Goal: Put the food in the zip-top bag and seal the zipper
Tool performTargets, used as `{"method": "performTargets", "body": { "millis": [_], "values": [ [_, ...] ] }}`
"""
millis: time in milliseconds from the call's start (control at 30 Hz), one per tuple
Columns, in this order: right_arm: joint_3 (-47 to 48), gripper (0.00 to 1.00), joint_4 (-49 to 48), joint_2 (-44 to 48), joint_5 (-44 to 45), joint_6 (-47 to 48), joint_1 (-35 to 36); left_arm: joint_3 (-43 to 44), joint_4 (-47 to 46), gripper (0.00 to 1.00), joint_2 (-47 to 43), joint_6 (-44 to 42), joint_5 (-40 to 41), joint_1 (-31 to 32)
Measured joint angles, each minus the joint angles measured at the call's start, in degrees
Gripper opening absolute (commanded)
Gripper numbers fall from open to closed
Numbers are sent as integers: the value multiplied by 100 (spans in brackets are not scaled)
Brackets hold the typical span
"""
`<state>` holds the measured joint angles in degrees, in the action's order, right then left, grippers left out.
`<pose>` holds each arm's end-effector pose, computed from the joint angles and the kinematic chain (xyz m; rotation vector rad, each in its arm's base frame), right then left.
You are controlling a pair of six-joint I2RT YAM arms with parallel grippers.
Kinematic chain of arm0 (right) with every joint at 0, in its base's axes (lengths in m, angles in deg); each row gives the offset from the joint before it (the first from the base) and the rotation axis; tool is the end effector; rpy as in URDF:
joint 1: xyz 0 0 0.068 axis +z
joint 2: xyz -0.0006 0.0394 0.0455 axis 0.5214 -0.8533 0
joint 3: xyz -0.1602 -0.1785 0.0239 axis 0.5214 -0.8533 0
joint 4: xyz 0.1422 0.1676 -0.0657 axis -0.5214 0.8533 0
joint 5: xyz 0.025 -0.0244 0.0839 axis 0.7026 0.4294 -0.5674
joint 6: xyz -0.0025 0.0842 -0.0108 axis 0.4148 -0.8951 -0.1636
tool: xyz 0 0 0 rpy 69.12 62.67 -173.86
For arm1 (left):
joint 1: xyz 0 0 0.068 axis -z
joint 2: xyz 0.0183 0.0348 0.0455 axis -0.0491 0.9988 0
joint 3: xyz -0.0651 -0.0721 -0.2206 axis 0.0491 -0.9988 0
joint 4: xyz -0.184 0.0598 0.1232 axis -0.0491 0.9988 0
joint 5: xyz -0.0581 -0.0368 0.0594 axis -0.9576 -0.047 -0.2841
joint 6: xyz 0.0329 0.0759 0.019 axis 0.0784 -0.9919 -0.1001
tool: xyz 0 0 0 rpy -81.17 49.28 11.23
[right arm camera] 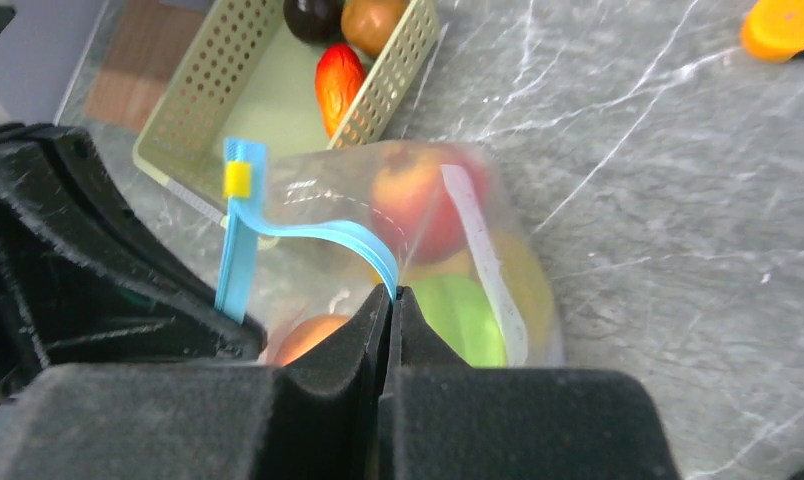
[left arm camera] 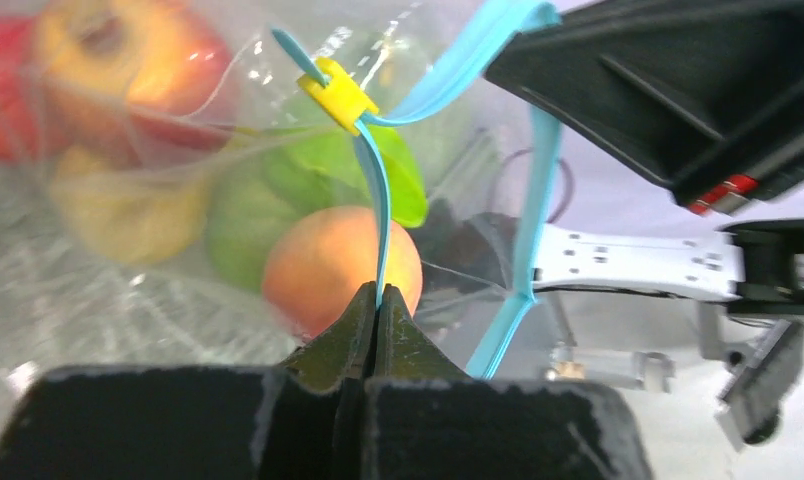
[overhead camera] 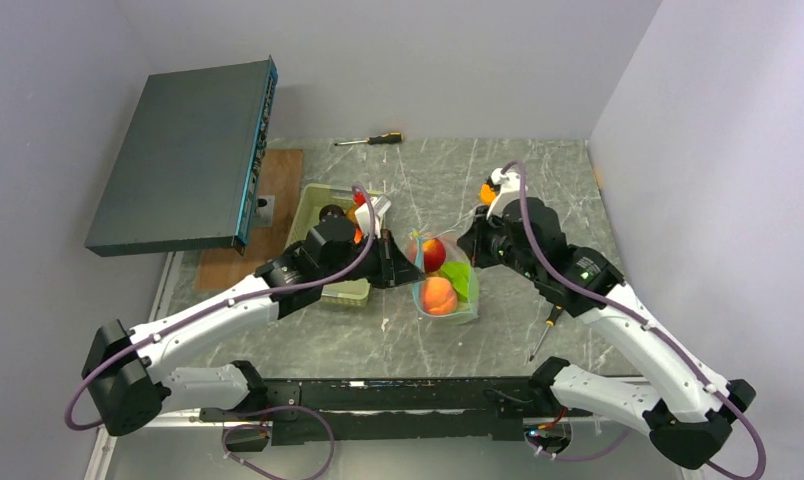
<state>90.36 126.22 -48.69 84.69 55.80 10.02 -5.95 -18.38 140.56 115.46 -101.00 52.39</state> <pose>0.1666 0.1367 0.3194 -0.2405 2.1173 0.5886 0.1692 -0.2325 0.2709 0.2301 2.2055 -1.3527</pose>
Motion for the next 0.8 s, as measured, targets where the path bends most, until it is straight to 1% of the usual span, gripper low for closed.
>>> {"method": "performTargets", "body": {
  "millis": [67,133,200,300,400,467,533,600,700,800],
  "values": [
    [332,0,260,13,205,76,0,107,-229,0,-103,245,-15,133],
    [588,0,365,72,308,116,2,149,-361,0,-289,557,155,299],
    [643,0,341,164,348,122,0,59,-494,0,-516,1023,470,435],
    [313,0,129,184,297,103,2,-562,-949,0,-772,1882,920,474],
    [-201,0,28,-94,216,87,15,-1093,-1113,0,-479,2452,1086,435],
    [-267,0,79,-546,214,116,83,-1113,-1032,0,-114,2570,1078,426],
    [-249,0,177,-846,245,168,208,-927,-866,0,83,2586,1095,472],
    [-85,0,409,-903,256,247,374,-468,-586,0,120,2496,1233,599],
    [494,0,673,-892,260,334,546,133,-577,0,33,2406,1495,815],
    [785,0,599,-754,262,387,632,177,-699,0,-269,2422,1751,914]
  ]
}}
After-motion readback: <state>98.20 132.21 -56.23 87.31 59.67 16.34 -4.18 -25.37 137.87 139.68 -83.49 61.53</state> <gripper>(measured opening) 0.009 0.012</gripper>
